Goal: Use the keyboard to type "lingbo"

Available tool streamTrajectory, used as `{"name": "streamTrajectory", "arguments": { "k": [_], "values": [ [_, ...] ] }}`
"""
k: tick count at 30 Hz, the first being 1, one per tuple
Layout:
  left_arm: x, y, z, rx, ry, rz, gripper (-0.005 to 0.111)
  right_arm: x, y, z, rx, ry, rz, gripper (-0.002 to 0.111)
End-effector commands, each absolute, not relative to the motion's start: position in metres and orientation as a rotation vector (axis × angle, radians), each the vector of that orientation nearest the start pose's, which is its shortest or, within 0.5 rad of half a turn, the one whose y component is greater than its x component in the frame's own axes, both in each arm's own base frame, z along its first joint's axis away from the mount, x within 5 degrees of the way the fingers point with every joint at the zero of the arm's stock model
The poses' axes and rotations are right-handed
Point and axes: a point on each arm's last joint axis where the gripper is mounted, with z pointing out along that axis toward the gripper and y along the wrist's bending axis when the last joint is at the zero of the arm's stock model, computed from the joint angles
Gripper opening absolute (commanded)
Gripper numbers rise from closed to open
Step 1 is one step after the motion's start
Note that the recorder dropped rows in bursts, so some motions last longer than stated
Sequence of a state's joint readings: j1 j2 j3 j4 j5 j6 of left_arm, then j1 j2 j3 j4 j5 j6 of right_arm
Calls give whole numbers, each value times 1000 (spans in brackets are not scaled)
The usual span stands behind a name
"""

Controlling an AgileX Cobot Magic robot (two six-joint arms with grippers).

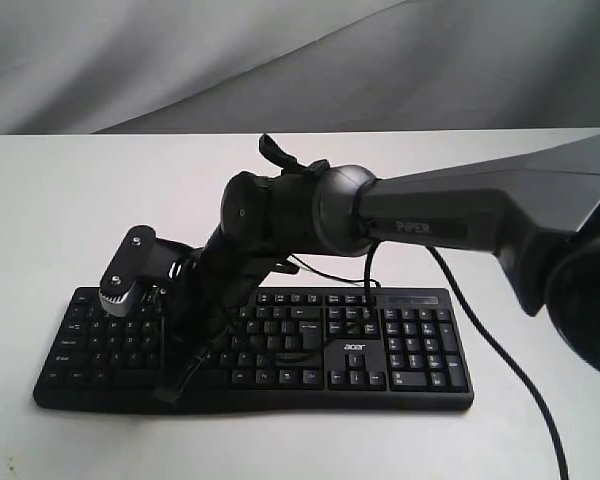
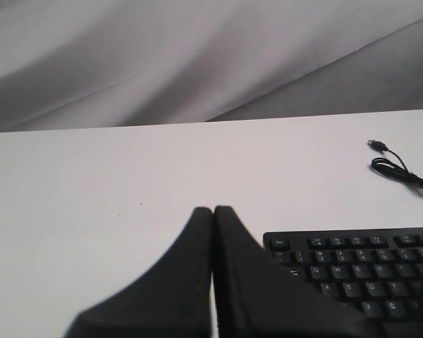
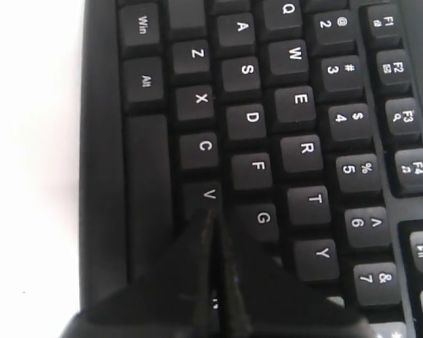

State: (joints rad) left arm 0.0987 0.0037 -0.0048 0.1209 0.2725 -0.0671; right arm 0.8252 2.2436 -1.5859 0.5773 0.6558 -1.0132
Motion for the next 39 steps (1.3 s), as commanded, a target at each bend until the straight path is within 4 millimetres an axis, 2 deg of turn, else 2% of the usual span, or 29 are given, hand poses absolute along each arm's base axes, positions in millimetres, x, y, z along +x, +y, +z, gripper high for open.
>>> {"name": "streamTrajectory", "arguments": {
  "k": [1,7,11,17,39],
  "values": [
    [54,8,189,-71,1748,132,1,291,360,150,-1796,1984,517,0],
    [54,8,189,-71,1748,132,1,301,343,163,-1787,2028,433,0],
    [54,8,189,-71,1748,132,1,312,329,162,-1758,2094,434,0],
    [54,8,189,-71,1748,132,1,319,313,150,-1711,2147,419,0],
    [54,8,189,-71,1748,132,1,322,308,139,-1707,2144,409,0]
  ]
}}
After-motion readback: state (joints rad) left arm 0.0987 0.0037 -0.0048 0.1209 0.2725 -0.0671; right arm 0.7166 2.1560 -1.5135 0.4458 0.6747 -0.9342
